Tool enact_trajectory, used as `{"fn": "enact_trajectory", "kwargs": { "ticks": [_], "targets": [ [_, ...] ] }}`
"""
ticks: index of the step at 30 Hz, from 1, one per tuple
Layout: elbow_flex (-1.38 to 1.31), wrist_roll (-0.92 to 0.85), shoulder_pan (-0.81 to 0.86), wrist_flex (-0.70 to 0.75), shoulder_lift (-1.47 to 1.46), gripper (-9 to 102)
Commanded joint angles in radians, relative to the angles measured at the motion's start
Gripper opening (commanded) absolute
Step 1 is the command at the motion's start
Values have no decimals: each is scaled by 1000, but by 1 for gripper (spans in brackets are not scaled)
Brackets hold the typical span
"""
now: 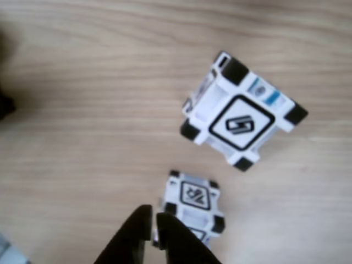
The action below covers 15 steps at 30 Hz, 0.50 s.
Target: Stack cubes from left to right.
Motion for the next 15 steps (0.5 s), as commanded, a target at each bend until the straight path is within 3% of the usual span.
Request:
{"fn": "enact_trajectory", "kwargs": {
  "ticks": [1, 15],
  "targets": [
    [-28, 6, -51, -12, 21, 0],
    [-28, 11, -215, -117, 18, 0]
  ]
}}
